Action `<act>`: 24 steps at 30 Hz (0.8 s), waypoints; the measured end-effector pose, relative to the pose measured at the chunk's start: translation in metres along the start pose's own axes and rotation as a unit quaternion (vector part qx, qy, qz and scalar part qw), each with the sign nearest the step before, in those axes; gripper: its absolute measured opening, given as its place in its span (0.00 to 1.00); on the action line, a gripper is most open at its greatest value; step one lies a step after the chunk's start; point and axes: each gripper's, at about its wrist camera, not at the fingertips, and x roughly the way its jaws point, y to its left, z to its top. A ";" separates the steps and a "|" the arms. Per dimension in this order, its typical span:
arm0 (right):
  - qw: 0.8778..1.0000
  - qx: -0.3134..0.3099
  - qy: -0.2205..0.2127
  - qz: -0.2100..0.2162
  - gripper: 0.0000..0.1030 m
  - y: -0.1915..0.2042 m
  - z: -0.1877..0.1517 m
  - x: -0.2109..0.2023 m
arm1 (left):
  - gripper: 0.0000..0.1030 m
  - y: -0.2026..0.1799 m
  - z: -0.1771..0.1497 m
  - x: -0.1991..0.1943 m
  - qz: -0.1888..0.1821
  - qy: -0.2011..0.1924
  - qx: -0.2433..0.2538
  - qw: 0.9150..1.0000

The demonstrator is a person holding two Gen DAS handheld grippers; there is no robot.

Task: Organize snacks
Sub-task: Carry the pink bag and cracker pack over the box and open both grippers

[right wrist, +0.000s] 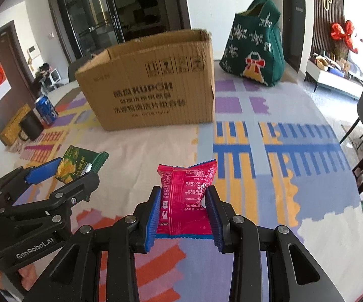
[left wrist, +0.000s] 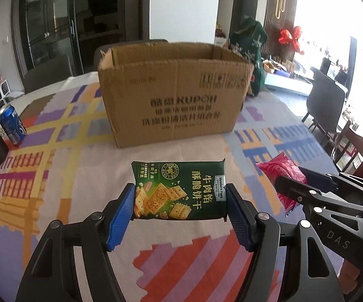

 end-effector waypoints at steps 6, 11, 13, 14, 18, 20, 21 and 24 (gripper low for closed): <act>1.000 -0.006 -0.028 0.001 0.35 0.005 0.023 -0.007 | 0.67 0.006 0.022 -0.008 0.009 -0.025 -0.005 1.000; 0.998 -0.015 -0.053 0.002 0.35 0.009 0.042 -0.013 | 0.67 0.011 0.043 -0.012 0.021 -0.048 -0.001 0.999; 0.998 -0.018 -0.063 0.004 0.35 0.011 0.050 -0.016 | 0.67 0.013 0.050 -0.013 0.026 -0.054 -0.001 0.998; 0.998 -0.020 -0.067 0.004 0.35 0.012 0.055 -0.016 | 0.67 0.014 0.055 -0.014 0.028 -0.059 -0.002 0.998; 0.997 -0.026 -0.077 0.007 0.35 0.016 0.072 -0.015 | 0.67 0.019 0.073 -0.017 0.040 -0.074 0.001 0.996; 0.997 -0.028 -0.078 0.011 0.35 0.017 0.081 -0.013 | 0.67 0.020 0.081 -0.018 0.047 -0.081 0.004 0.996; 0.996 -0.028 -0.078 0.012 0.35 0.017 0.084 -0.012 | 0.67 0.021 0.086 -0.019 0.050 -0.085 0.005 0.995; 0.996 -0.030 -0.083 0.018 0.35 0.018 0.097 -0.010 | 0.67 0.023 0.098 -0.019 0.057 -0.090 0.007 0.994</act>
